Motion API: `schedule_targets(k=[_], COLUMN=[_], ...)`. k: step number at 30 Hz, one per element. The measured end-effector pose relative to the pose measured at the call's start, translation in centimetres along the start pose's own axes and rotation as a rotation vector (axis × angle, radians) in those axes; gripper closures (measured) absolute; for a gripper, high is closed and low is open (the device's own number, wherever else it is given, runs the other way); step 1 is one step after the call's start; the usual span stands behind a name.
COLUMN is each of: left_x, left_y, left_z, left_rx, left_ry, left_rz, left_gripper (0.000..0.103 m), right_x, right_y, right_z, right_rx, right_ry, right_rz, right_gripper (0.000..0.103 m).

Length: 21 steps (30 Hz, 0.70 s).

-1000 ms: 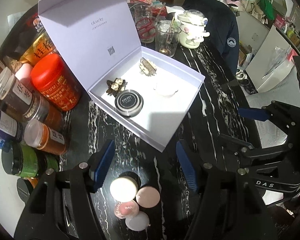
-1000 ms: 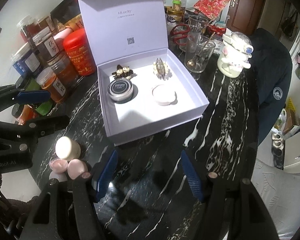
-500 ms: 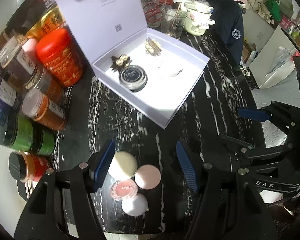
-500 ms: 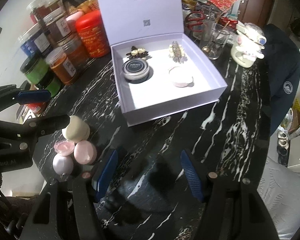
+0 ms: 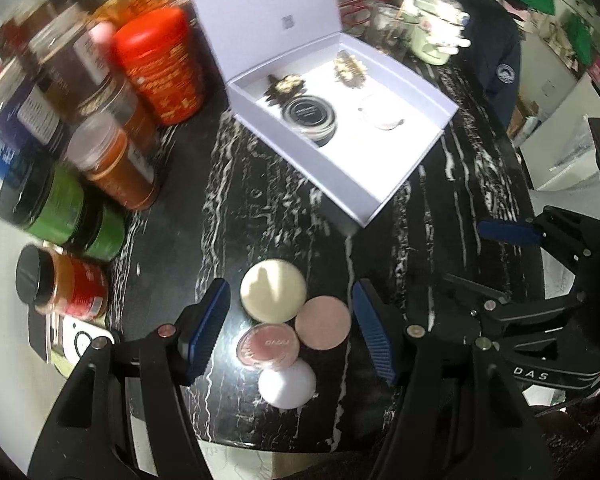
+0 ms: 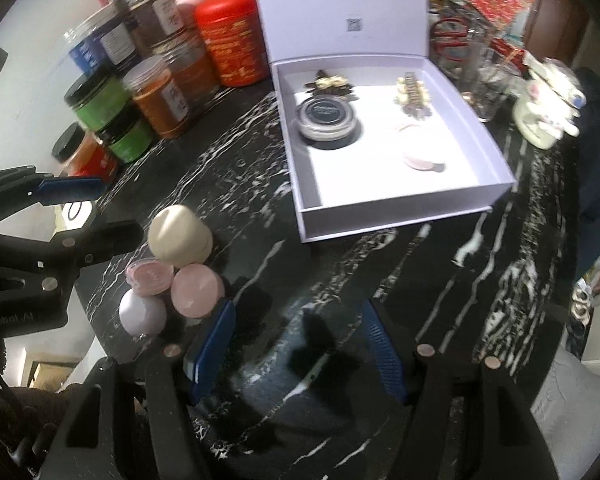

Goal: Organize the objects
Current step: 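Move both tools back toward the cosmetic items on the table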

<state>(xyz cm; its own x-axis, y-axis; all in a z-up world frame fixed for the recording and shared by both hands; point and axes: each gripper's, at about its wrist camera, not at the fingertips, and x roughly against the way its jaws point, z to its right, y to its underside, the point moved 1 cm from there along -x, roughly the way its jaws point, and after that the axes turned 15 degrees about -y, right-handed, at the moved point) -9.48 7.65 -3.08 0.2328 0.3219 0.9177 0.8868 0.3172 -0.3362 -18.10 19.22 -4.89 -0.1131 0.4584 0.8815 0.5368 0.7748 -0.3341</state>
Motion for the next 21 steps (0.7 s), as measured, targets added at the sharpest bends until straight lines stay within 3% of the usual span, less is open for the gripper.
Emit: schedule_targets(k=[21], left_x=[-3.3], left_y=[5.2], left_z=[-5.5], left_rx=[0.226], left_ry=[-0.036], left_rz=[-0.132], left_gripper=[0.041], right_x=[-5.7], right_y=[-1.0], right_z=[-4.1], right_rx=[0.161], right_ry=[-0.106], right_rz=[-0.141], right_gripper=[0.036])
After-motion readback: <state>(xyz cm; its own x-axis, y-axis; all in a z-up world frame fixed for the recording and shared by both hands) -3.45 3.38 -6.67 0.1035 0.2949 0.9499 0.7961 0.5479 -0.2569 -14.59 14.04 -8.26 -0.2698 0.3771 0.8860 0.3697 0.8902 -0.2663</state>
